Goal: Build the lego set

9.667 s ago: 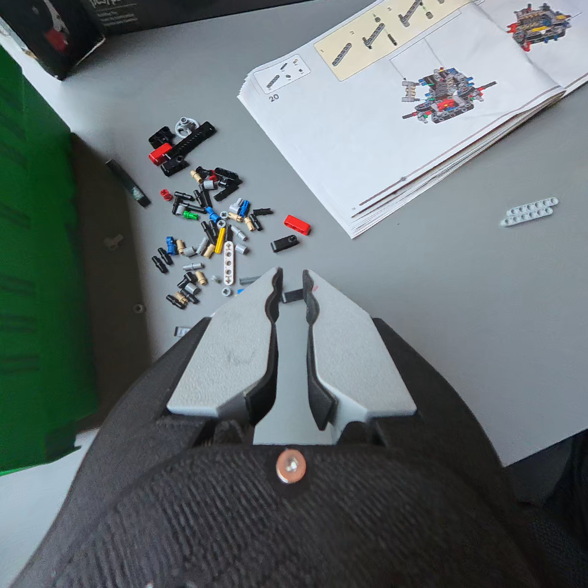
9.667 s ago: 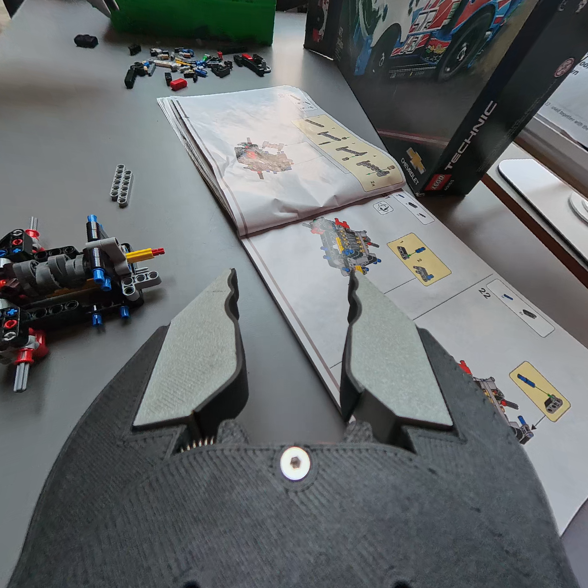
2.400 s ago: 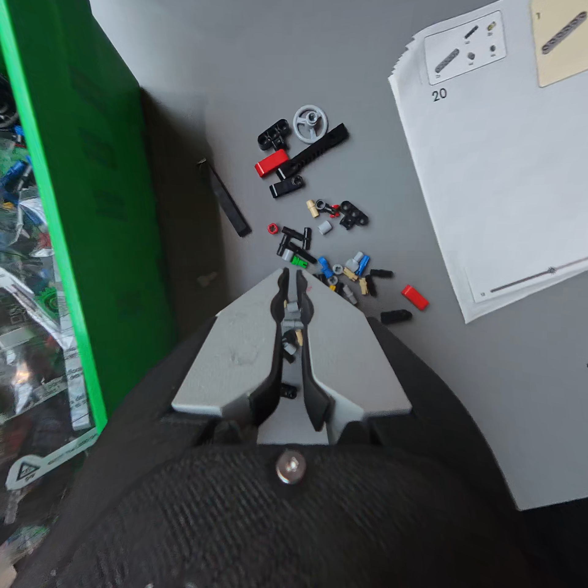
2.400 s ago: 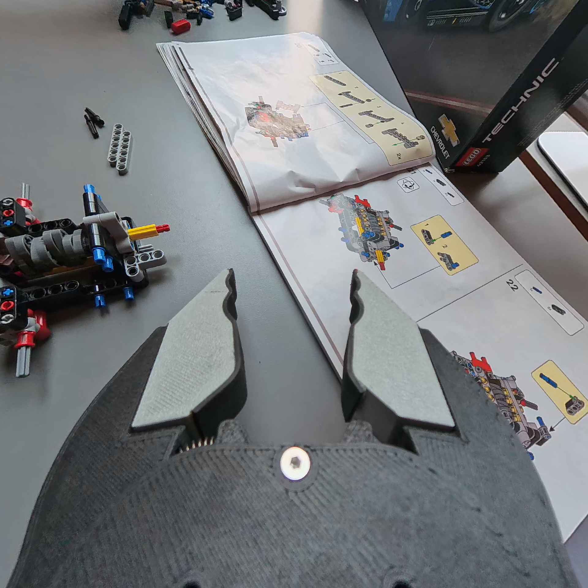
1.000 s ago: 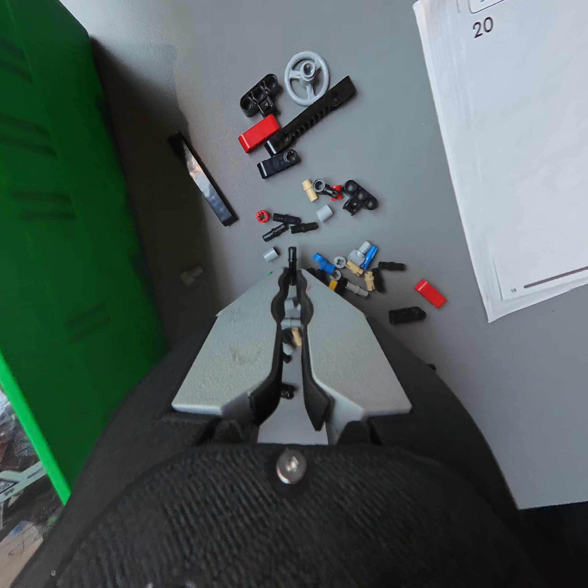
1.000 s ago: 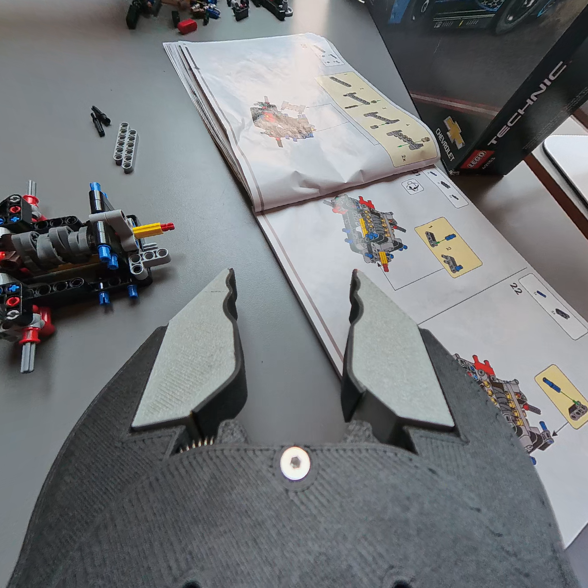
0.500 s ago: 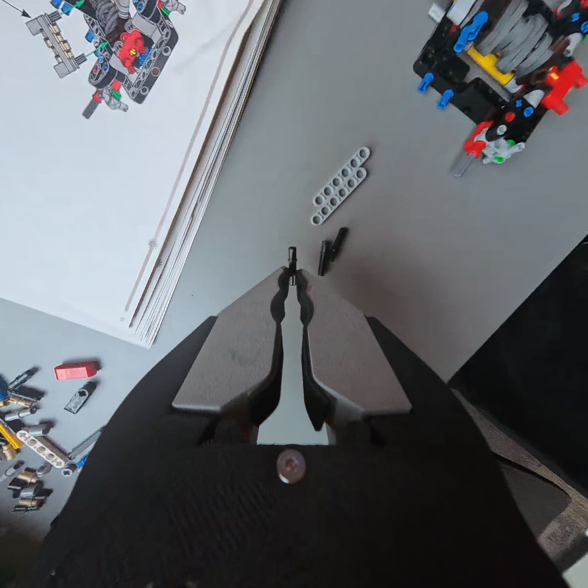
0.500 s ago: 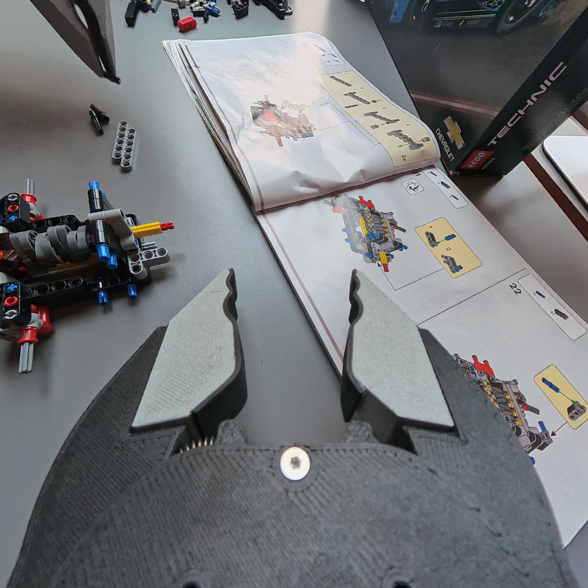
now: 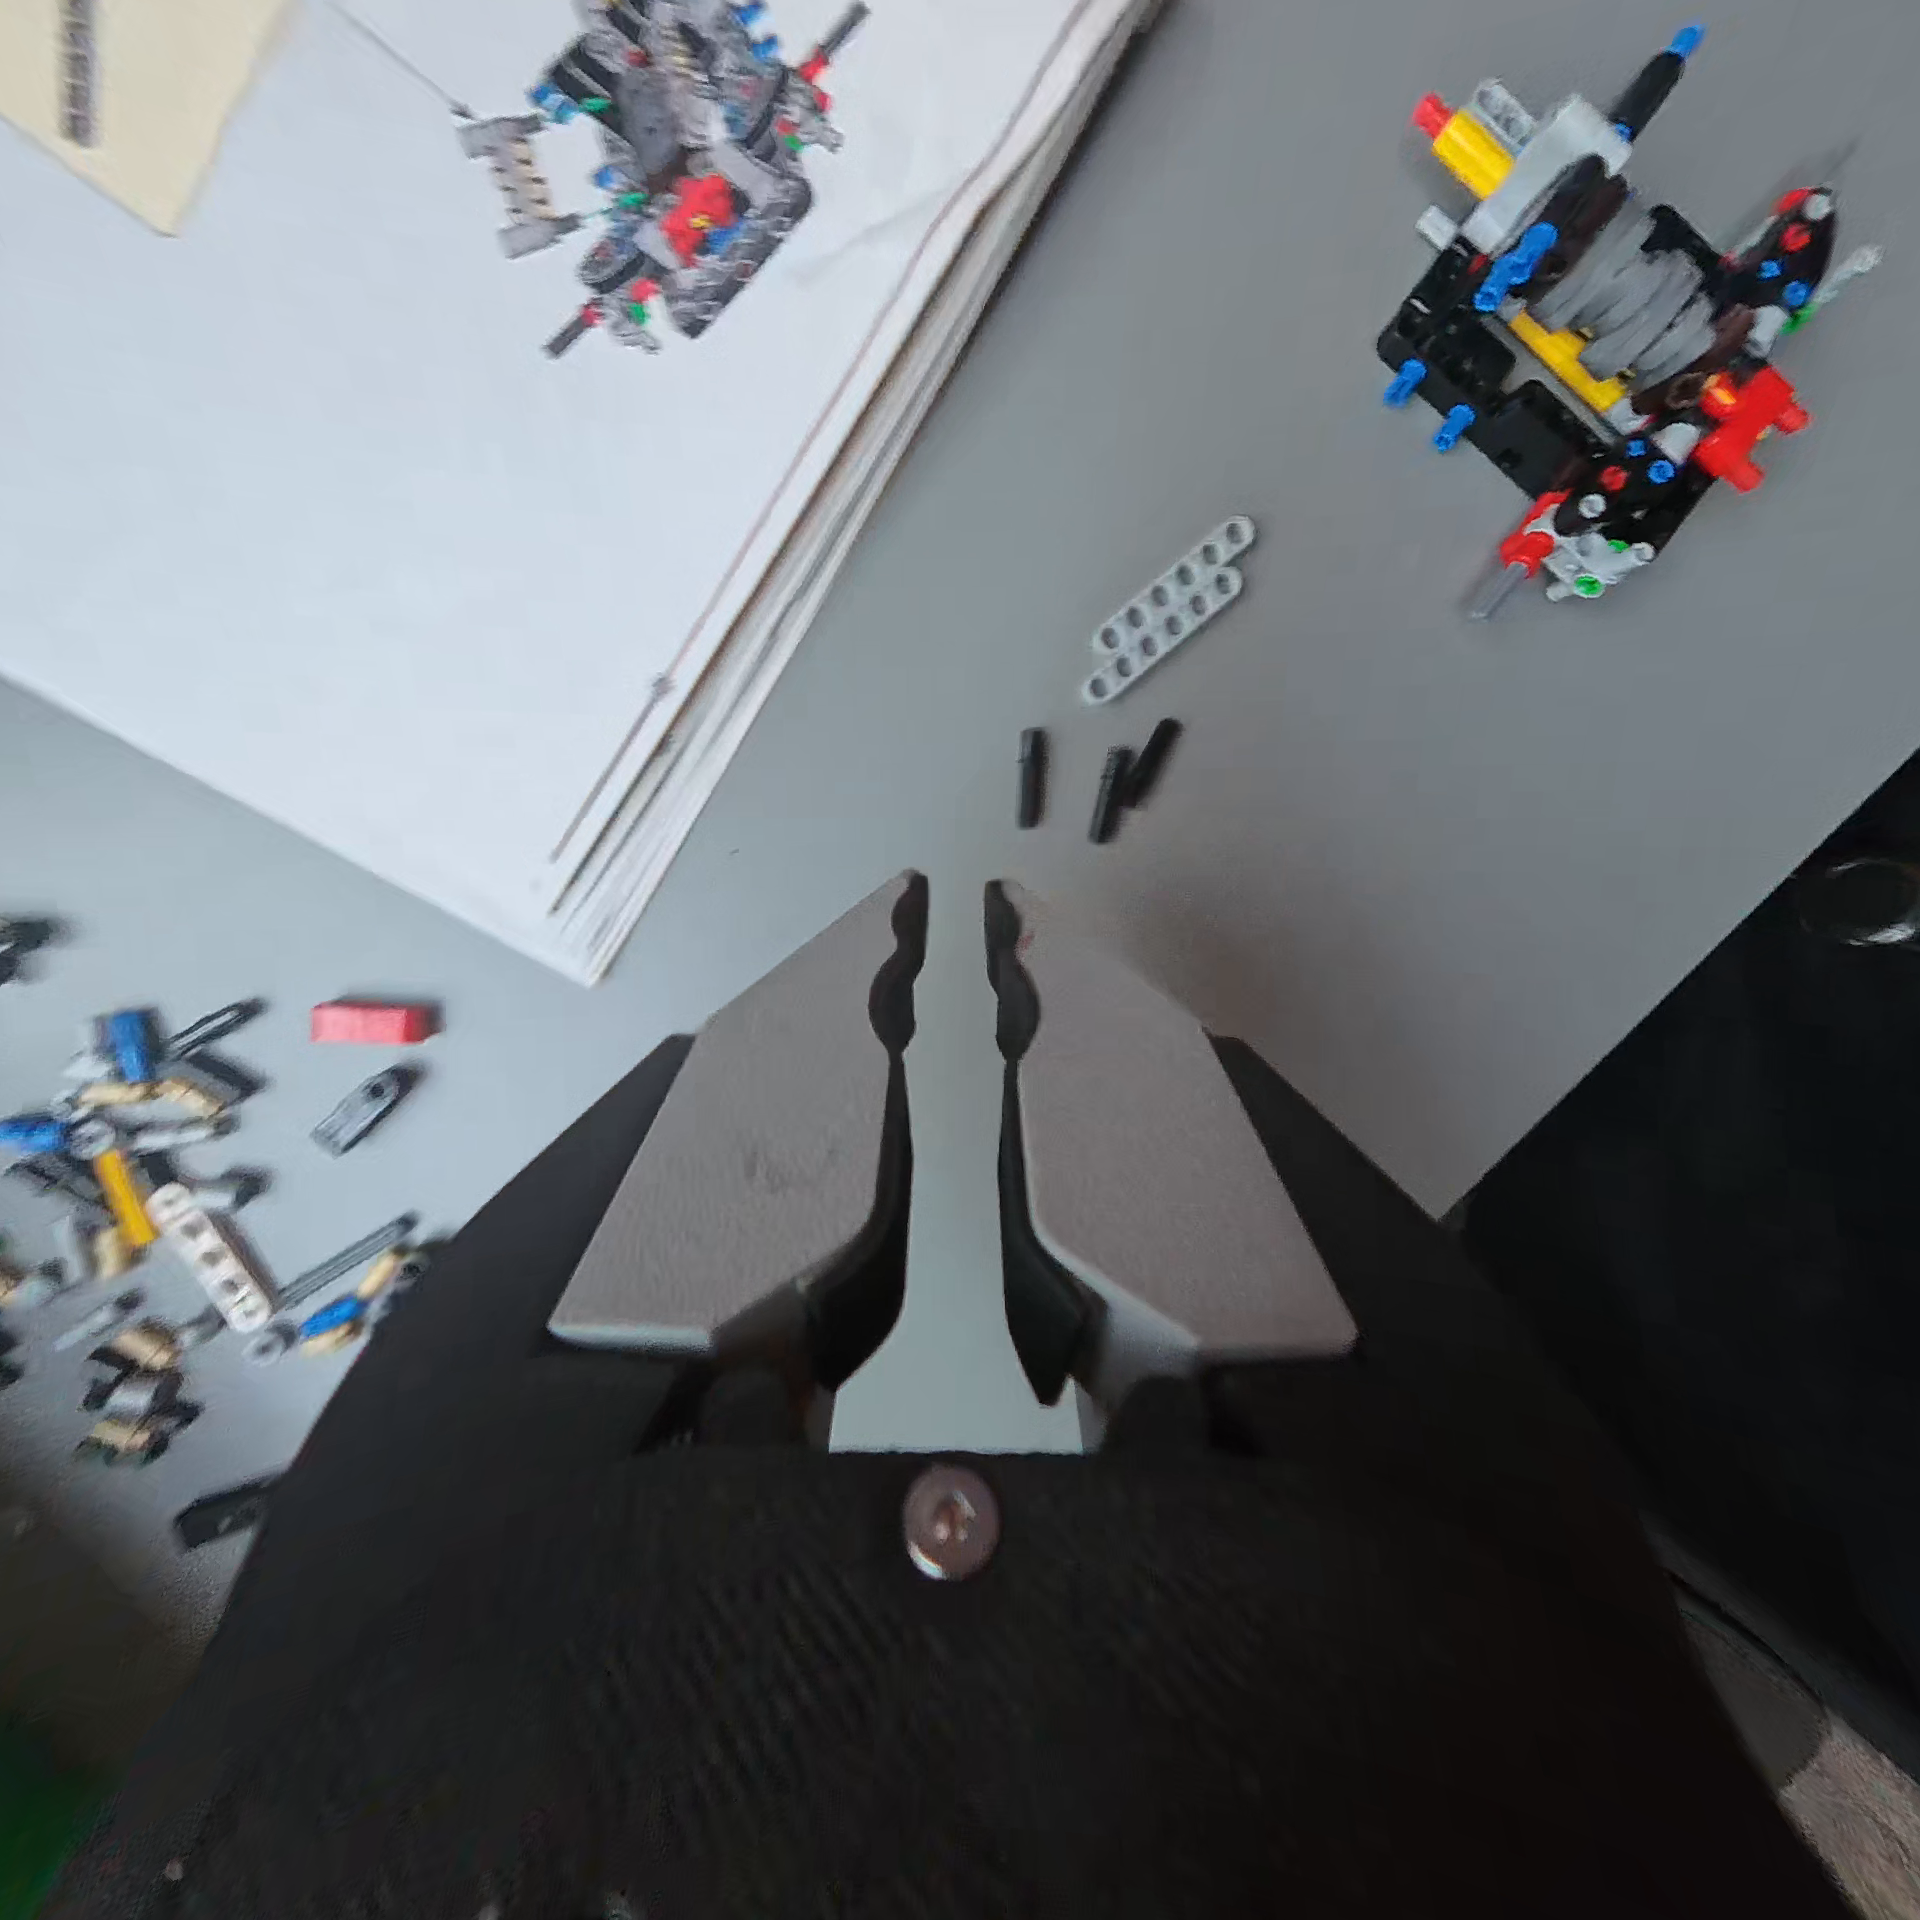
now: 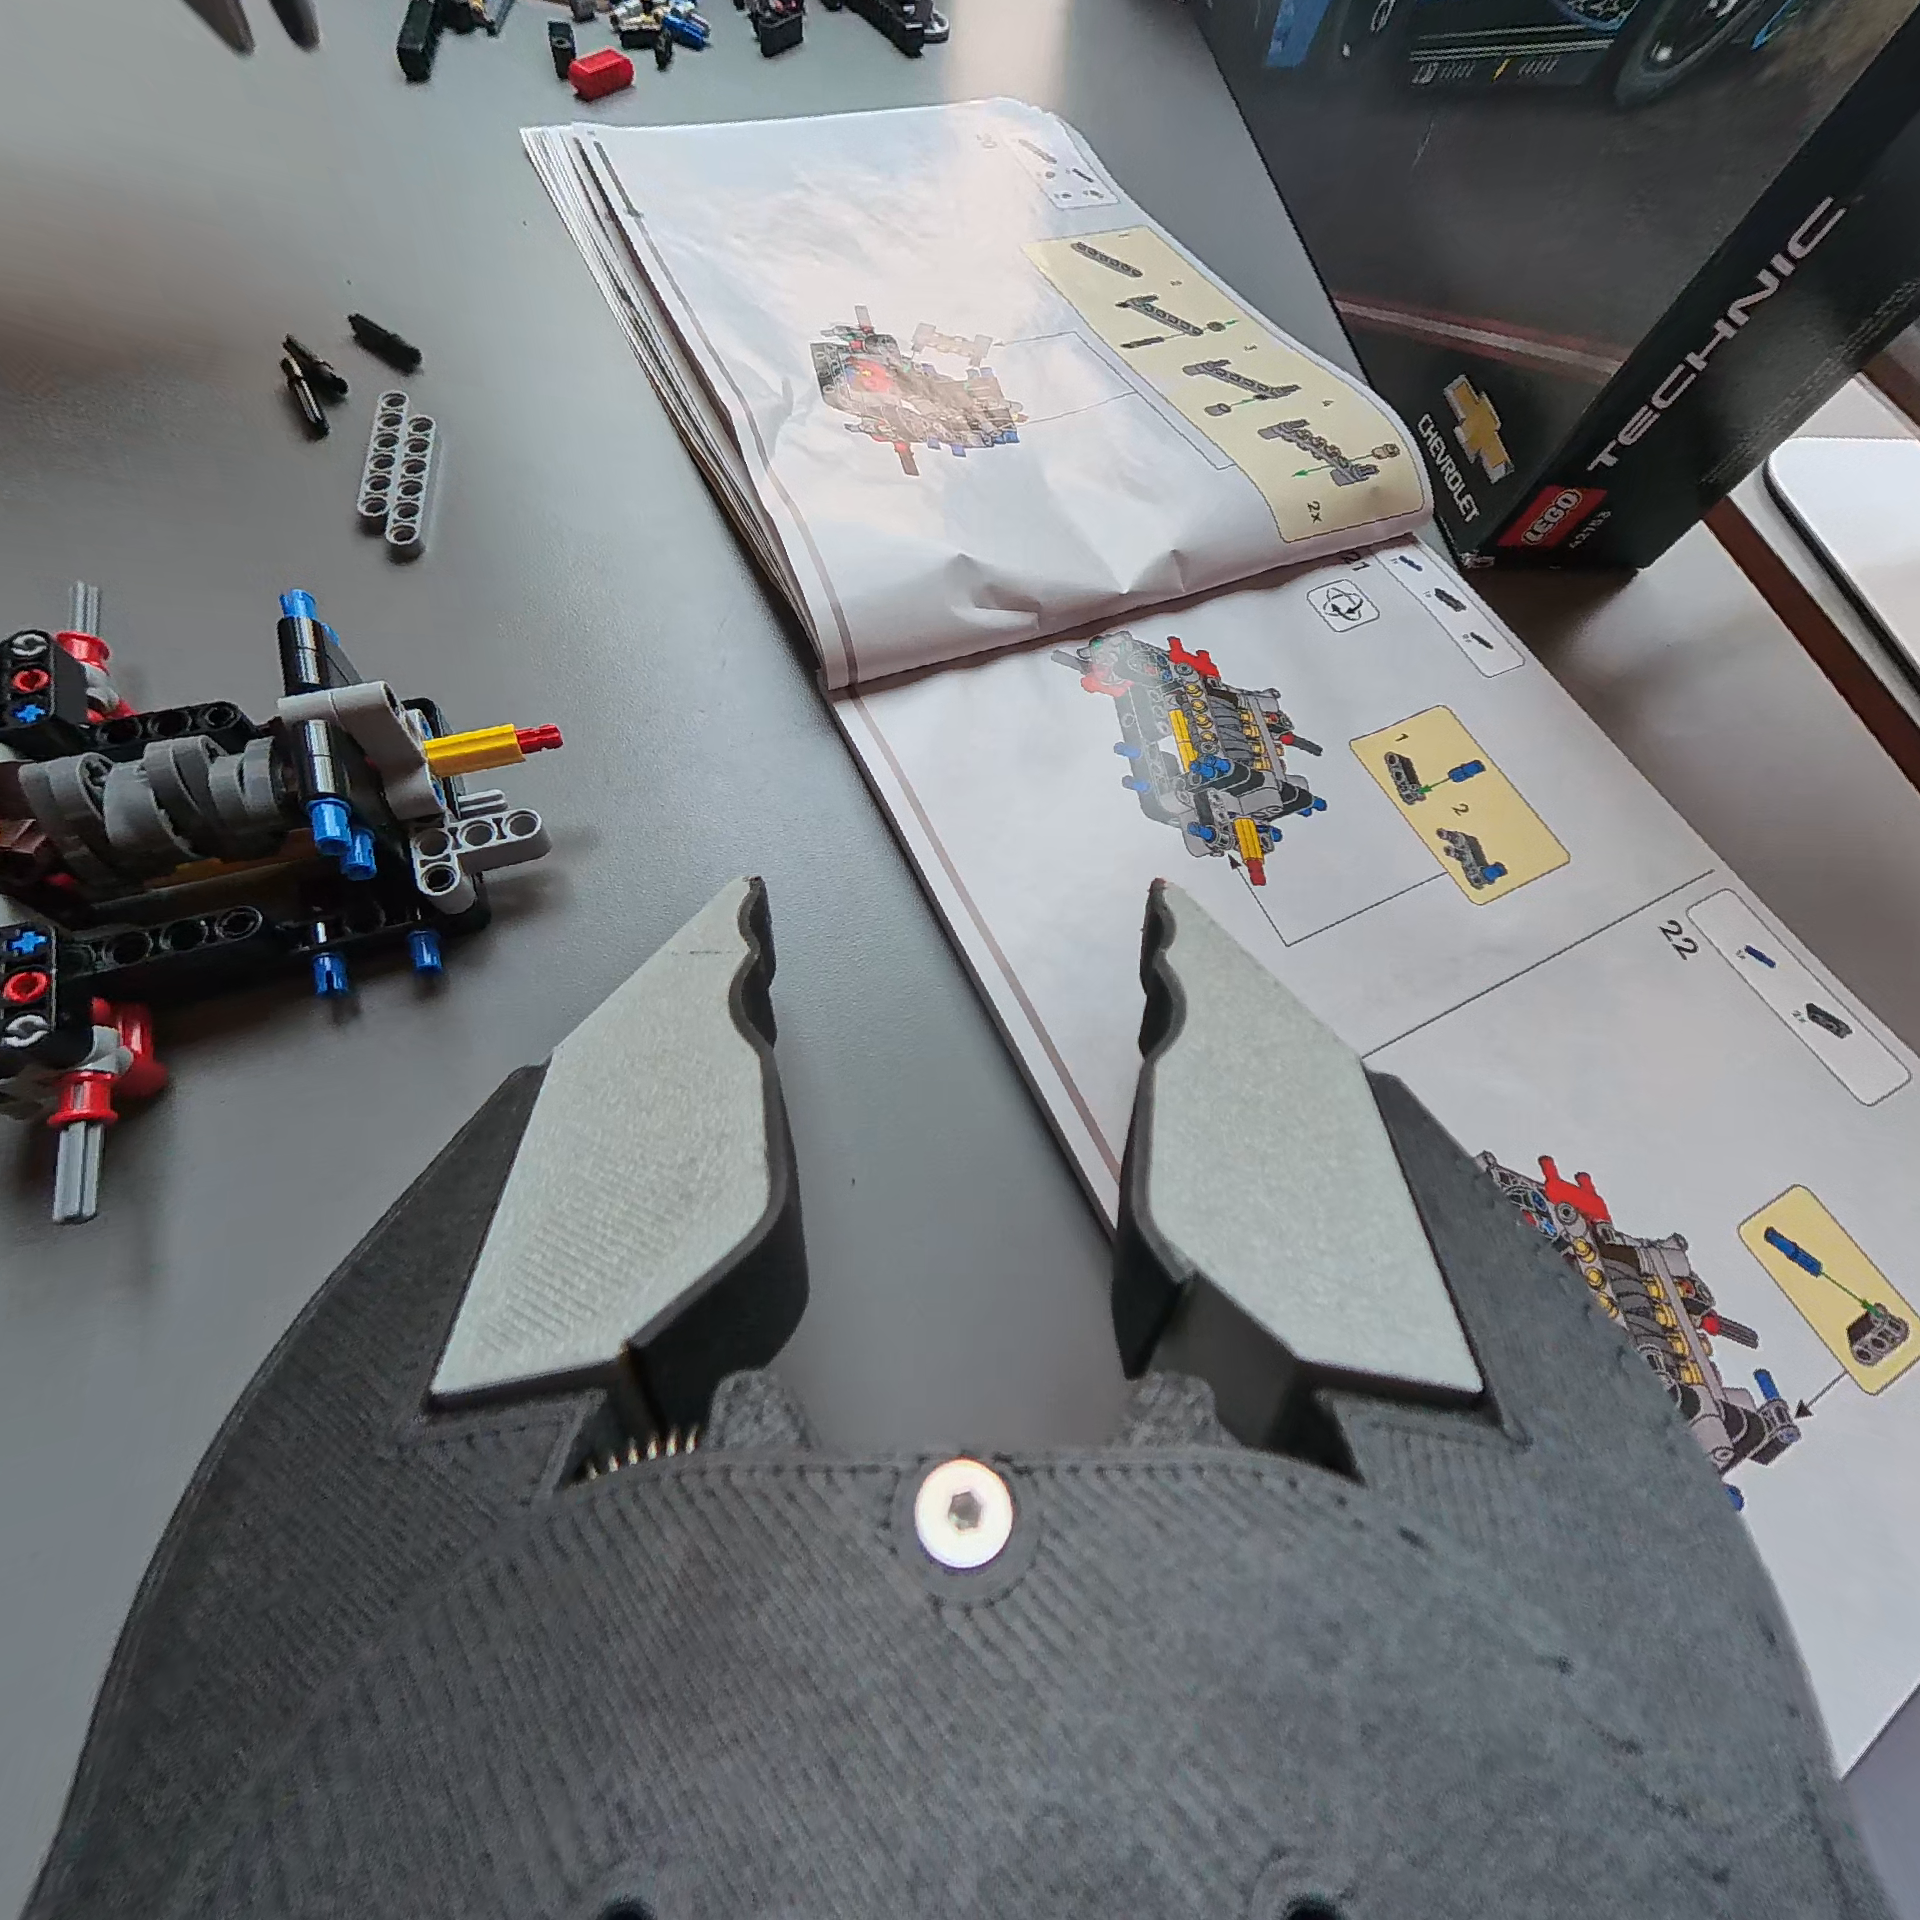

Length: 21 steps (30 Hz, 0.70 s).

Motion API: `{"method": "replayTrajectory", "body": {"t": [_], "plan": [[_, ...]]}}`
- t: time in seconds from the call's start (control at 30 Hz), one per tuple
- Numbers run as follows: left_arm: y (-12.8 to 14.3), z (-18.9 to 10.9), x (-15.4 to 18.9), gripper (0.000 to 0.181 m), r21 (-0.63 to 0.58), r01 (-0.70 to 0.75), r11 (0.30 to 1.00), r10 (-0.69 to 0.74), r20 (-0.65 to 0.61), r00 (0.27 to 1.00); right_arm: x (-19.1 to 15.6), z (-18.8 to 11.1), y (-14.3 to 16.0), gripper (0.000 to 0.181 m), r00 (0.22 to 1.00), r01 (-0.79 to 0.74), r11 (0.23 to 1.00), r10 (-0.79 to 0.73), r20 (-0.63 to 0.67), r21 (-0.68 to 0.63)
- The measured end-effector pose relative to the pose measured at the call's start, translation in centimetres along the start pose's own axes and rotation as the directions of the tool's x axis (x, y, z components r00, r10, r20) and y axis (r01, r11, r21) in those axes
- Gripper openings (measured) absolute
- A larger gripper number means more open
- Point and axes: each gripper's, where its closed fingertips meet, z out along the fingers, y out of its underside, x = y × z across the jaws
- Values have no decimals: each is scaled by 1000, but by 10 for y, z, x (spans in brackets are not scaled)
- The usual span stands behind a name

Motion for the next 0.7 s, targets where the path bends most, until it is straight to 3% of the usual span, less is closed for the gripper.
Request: {"method": "replayTrajectory", "body": {"t": [0.17, 0.27, 0.4, 0.7], "plan": [[33, -62, -86, 6, 68, 148, 987, -161, 293, 942, 0, 0, 0, 69, 1000, -1, 1000, 1, 0, 0], [54, -87, -116, 7, 125, 254, 959, -281, 330, 901, 0, 0, 0, 69, 1000, -5, 1000, 5, 3, -2], [61, -89, -115, 6, 190, 284, 940, -328, 269, 906, 2, 0, 0, 69, 1000, -13, 1000, 13, -2, 3], [76, -61, -101, 3, 99, 261, 960, -278, 249, 928, 2, -2, -2, 69, 1000, -10, 1000, 10, -10, 21]]}}
